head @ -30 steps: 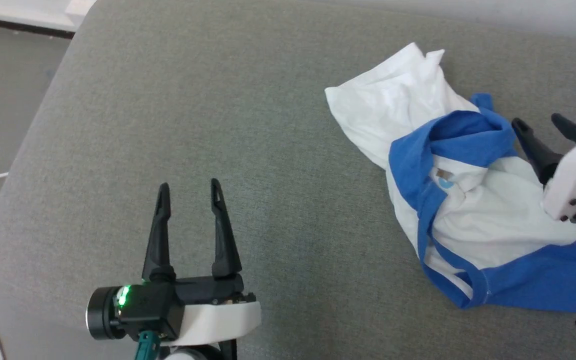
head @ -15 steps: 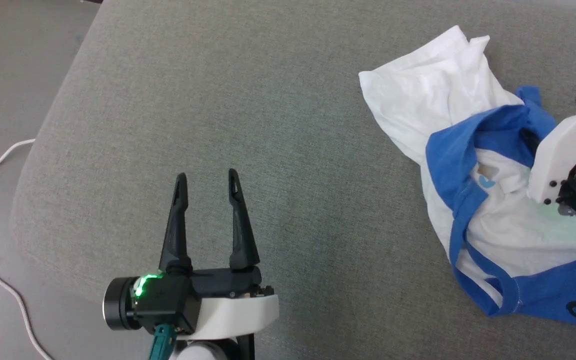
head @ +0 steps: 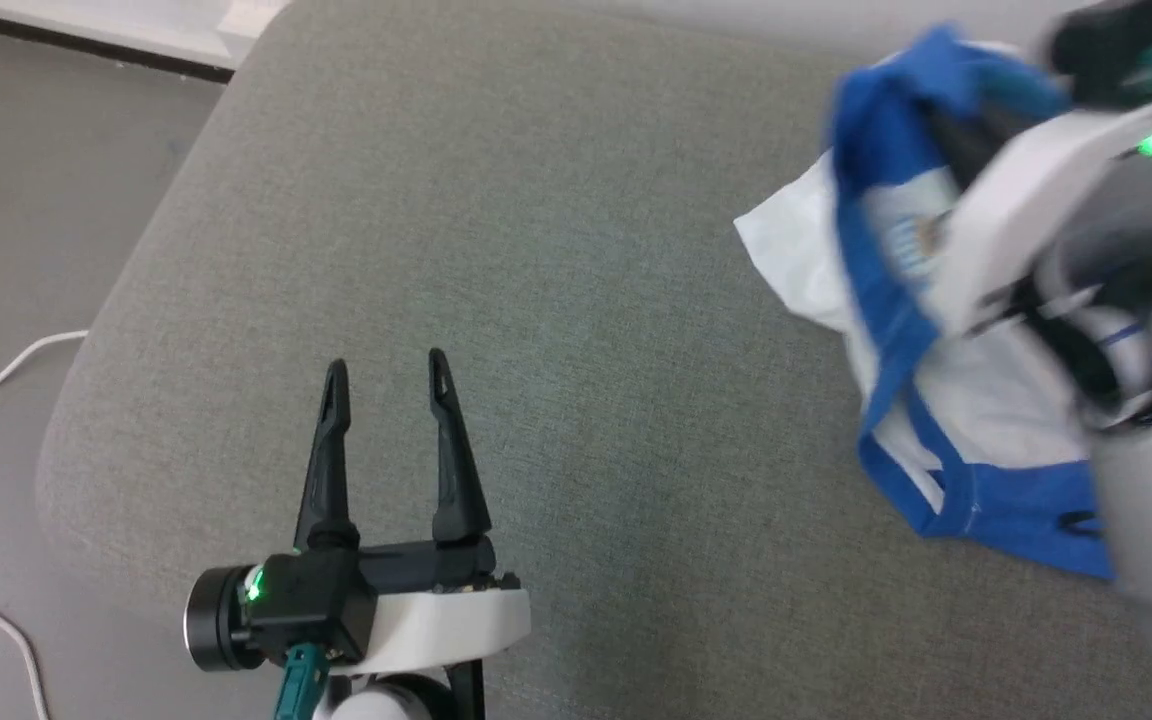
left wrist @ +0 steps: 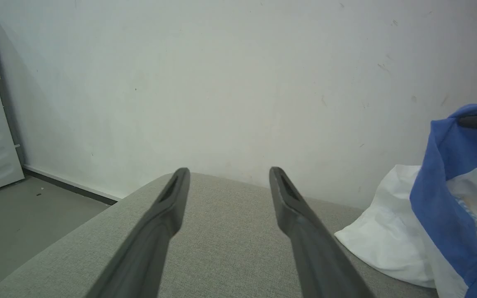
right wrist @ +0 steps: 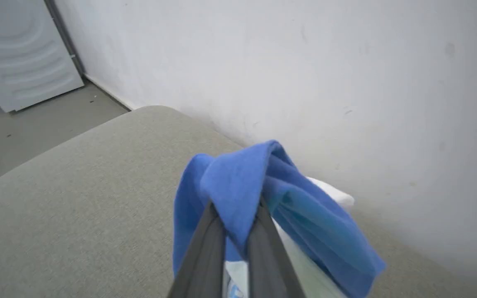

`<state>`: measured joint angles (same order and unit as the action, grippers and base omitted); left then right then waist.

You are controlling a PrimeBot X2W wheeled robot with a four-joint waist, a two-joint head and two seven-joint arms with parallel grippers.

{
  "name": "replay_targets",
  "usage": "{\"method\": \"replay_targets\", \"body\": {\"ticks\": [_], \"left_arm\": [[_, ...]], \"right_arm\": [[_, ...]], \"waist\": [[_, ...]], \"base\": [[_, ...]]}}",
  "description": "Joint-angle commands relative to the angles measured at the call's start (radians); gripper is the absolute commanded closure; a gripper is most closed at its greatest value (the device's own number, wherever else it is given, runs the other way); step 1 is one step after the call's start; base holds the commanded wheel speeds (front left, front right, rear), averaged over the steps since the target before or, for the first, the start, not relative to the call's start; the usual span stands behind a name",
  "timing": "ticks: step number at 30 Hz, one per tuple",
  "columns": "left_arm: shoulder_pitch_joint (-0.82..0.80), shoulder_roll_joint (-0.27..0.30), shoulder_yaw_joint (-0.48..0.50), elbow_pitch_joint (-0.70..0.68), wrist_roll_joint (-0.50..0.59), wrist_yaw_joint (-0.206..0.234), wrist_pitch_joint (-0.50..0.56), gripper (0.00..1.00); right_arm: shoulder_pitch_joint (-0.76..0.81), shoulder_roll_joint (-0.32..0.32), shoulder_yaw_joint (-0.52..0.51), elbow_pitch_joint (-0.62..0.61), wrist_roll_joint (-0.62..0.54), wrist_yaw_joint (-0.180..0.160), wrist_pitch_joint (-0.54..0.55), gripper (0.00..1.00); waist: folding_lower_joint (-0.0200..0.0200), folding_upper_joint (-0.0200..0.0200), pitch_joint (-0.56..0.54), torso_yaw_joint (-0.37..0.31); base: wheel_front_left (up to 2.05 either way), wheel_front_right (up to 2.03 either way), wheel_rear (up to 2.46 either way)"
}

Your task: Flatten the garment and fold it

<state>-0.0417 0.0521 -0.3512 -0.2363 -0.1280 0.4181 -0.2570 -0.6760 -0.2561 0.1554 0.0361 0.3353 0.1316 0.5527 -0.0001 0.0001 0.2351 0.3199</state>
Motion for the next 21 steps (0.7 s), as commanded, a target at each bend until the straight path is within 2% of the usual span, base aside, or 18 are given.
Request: {"method": "replay_targets", "body": {"ticks": [1,7,11,13,14,15,16,19,21], "left_arm": [[0.013,-0.002,0.011,-0.003,-0.004,-0.007,-0.005,0.00],[0.038,-0.002,0.036,-0.022,-0.007,-0.012,-0.005,0.00],[0.041,-0.002,0.038,-0.031,-0.015,-0.011,-0.005,0.00],[0.040,-0.002,0.035,-0.032,-0.019,-0.008,-0.005,0.00],[0.039,-0.002,0.032,-0.032,-0.020,-0.006,-0.005,0.00],[0.038,-0.002,0.029,-0.031,-0.021,-0.004,-0.005,0.00],[0.037,-0.002,0.027,-0.030,-0.022,-0.001,-0.005,0.00],[0.037,-0.002,0.024,-0.025,-0.022,0.002,-0.005,0.00],[0.038,-0.002,0.025,-0.022,-0.017,-0.002,-0.005,0.00]], "right_arm": [[0.006,0.014,0.069,-0.027,0.026,-0.001,-0.007,1.00],[0.174,-0.007,0.428,-0.098,0.145,-0.001,0.030,1.00],[0.285,-0.082,0.587,-0.090,0.187,-0.001,0.051,1.00],[0.327,-0.116,0.624,-0.062,0.216,-0.001,0.059,1.00],[0.335,-0.137,0.645,-0.051,0.221,-0.001,0.067,0.75],[0.339,-0.157,0.662,-0.045,0.228,-0.001,0.071,0.30],[0.341,-0.167,0.656,-0.041,0.241,-0.001,0.062,0.00],[0.331,-0.161,0.585,-0.046,0.275,-0.001,0.007,0.00],[0.322,-0.146,0.499,-0.061,0.291,-0.001,-0.044,0.00]], "waist": [[0.0001,-0.0001,-0.018,0.003],[0.0001,-0.0001,-0.006,0.022],[0.0001,-0.0001,0.013,0.038],[0.0001,-0.0001,0.018,0.042],[0.0001,-0.0001,0.020,0.044],[0.0001,-0.0001,0.021,0.045],[0.0001,-0.0001,0.021,0.044],[0.0001,-0.0001,0.011,0.032],[0.0001,-0.0001,0.002,0.020]], "base": [[0.00,0.00,0.00],[0.00,0.00,0.00],[0.00,0.00,0.00],[0.00,0.00,0.00],[0.00,0.00,0.00],[0.00,0.00,0.00],[0.00,0.00,0.00],[0.00,0.00,0.00],[0.00,0.00,0.00]]}}
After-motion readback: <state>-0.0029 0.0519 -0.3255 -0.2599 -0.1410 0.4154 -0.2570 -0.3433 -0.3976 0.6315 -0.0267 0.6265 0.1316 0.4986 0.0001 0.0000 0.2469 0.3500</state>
